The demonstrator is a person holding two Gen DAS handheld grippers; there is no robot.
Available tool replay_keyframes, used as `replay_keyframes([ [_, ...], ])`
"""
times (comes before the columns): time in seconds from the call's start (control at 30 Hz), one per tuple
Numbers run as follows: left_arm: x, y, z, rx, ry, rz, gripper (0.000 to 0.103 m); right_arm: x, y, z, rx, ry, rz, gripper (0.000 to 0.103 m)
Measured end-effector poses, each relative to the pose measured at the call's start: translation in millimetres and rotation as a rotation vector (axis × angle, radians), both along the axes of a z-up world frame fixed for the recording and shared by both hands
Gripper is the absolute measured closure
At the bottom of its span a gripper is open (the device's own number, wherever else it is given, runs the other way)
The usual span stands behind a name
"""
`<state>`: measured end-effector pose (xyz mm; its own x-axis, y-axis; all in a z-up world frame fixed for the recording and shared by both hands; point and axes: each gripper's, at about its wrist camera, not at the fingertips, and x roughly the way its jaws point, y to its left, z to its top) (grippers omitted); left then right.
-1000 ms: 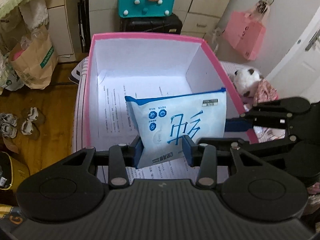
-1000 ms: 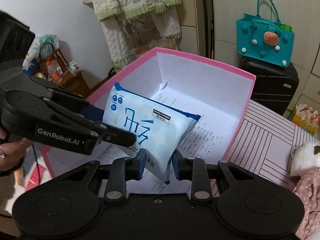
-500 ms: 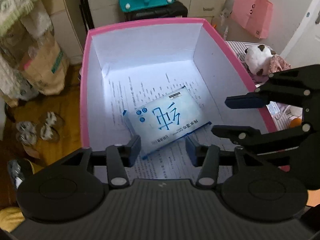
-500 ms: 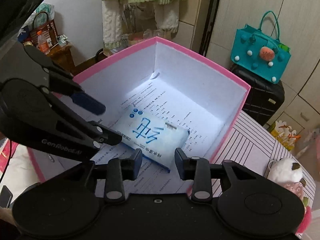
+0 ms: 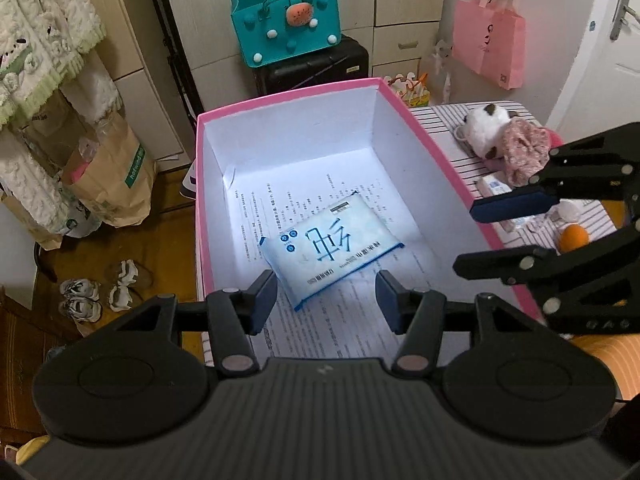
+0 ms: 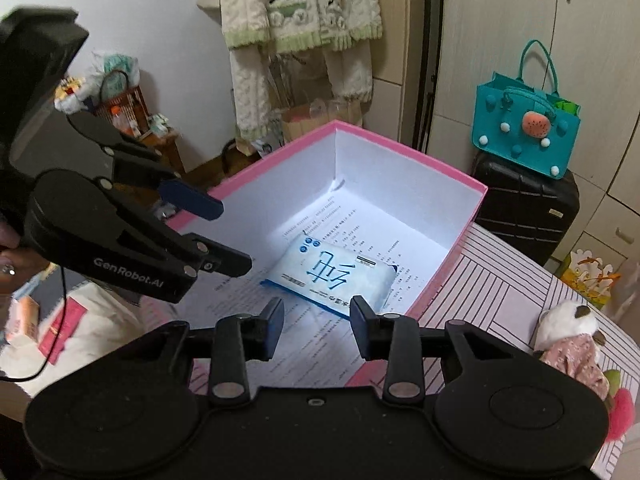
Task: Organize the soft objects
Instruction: 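Open the left gripper to drop the wipes pack into the box, then grasp the orange sponge with the left gripper while the right approaches the white puff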
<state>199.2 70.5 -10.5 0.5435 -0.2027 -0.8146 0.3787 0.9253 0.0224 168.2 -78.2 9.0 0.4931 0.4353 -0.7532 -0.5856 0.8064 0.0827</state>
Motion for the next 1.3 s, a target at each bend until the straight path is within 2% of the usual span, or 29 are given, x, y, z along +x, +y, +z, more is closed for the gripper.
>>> replay_keyframes([
  [0.23,-28,-7,19,0.002,-0.002,-0.021,0.048,-30,-15,26,0.033,-0.037,0.013,0.062],
  [0.4,-49,-16,32,0.016,-0.033,-0.041,0.046,-55,-27,41,0.055,-0.065,0.024,0.061],
  [0.5,-60,-21,38,0.010,-0.037,-0.062,0.045,-68,-37,47,0.071,-0.055,0.027,0.061],
  [0.7,-81,-38,45,0.029,-0.037,-0.117,0.043,-99,-56,53,0.043,-0.096,-0.008,0.058],
  [1.03,-105,-83,46,0.044,-0.040,-0.233,0.040,-144,-99,40,0.032,-0.103,-0.105,0.056],
  [1.3,-116,-122,33,0.011,-0.047,-0.354,0.040,-151,-136,14,0.027,-0.060,-0.217,0.053],
])
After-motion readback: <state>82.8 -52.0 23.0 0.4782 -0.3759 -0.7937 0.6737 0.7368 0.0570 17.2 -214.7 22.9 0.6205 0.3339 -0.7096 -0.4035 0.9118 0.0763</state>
